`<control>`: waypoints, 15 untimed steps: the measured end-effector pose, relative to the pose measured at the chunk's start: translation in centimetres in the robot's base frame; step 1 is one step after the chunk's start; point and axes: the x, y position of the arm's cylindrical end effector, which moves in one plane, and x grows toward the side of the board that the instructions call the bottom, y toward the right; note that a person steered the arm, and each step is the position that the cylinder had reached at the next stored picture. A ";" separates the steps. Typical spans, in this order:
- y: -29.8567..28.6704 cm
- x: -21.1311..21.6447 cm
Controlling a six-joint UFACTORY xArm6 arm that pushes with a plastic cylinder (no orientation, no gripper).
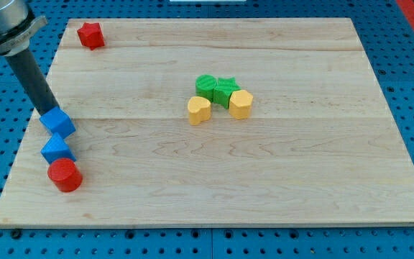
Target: Push the red star to the right side of the blue triangle
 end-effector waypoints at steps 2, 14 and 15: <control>1.9 2.7; 1.8 -21.8; 1.7 -18.4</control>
